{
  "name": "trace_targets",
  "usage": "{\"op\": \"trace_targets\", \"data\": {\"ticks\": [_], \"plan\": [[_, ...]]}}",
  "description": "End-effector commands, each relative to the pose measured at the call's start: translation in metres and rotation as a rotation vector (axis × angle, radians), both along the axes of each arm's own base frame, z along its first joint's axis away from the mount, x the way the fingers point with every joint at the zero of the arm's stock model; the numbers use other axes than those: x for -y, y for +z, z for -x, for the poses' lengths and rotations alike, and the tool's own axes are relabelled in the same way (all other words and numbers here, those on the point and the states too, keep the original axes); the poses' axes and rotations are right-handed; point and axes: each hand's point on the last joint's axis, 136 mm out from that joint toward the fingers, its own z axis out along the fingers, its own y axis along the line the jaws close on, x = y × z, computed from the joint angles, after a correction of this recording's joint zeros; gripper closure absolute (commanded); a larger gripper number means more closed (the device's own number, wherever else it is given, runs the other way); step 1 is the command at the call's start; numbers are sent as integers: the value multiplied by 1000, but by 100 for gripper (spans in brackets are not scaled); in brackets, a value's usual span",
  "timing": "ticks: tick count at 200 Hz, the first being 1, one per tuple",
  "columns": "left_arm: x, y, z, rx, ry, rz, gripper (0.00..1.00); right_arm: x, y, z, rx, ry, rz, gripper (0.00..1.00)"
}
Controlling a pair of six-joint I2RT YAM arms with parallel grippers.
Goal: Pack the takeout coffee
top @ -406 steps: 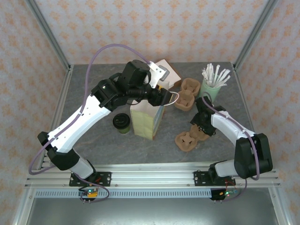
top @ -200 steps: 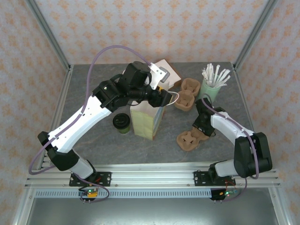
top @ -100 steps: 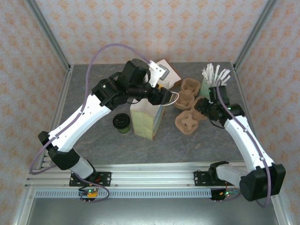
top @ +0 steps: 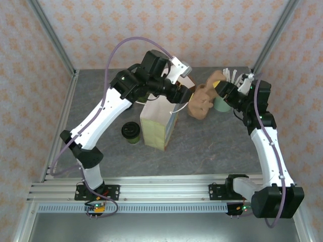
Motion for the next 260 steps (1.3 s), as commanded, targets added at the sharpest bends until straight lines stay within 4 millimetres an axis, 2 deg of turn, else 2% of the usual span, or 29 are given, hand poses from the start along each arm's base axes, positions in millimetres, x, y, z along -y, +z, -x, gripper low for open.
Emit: {"op": "trace_targets", "data": {"ticks": [1,21,23,26,72,108,195,260], "plan": [[1,-1,3,-32,-60,-5,50,-9,39,2,203,102,-39,61],[8,3,7,-61,-97,26,52,-7,42,3,254,130,-35,62],[12,-6,4,-78,-102,17,52,-7,42,4,259,132,-36,63],[14,-9,2,-85,-106,17,52,-6,43,4,268,134,-36,63],[14,-22,-10,-123,-87,4,58,6,44,7,327,119,-31,65],[18,-28,-15,-138,-85,4,62,4,43,10,333,130,-31,67],[22,-37,-22,-155,-83,-5,65,2,41,14,328,142,-15,70],[22,-46,-35,-180,-68,-4,70,0,40,18,318,154,-30,72]]}}
